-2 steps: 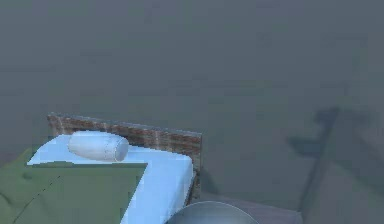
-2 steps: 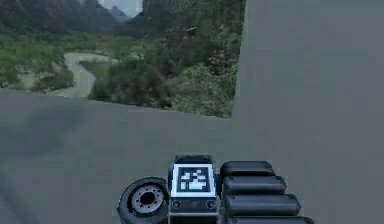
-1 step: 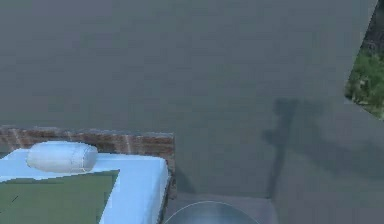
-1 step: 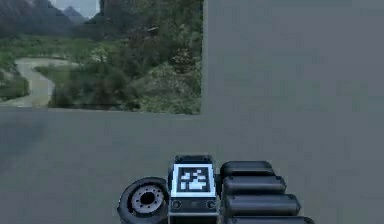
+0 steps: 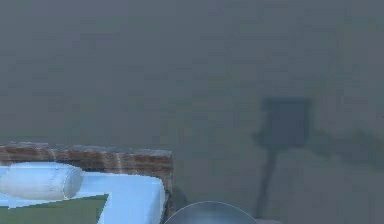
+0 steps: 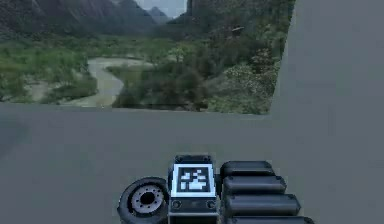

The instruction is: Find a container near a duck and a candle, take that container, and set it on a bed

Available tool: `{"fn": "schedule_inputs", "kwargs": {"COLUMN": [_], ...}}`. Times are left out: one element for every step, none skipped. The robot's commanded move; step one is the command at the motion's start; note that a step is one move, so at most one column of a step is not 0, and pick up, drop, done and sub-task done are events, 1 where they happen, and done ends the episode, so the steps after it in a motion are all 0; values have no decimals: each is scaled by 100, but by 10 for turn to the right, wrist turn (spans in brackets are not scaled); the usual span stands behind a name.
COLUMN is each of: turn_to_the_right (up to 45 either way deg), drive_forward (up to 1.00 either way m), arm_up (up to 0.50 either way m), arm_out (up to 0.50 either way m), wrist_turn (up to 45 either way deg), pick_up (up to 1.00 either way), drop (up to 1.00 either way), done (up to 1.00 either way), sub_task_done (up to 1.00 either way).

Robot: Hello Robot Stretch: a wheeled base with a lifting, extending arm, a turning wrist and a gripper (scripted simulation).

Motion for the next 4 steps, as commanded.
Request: {"fn": "schedule_inputs", "kwargs": {"turn_to_the_right": [-450, -450, -450, -180], "drive_forward": [0, 0, 0, 0], "arm_up": [0, 0, 0, 0], "arm_out": [0, 0, 0, 0], "wrist_turn": [0, 0, 0, 0], "pick_up": [0, 0, 0, 0], "drop": [0, 0, 0, 0], "done": [0, 0, 0, 0], "sub_task_done": [0, 0, 0, 0]}}
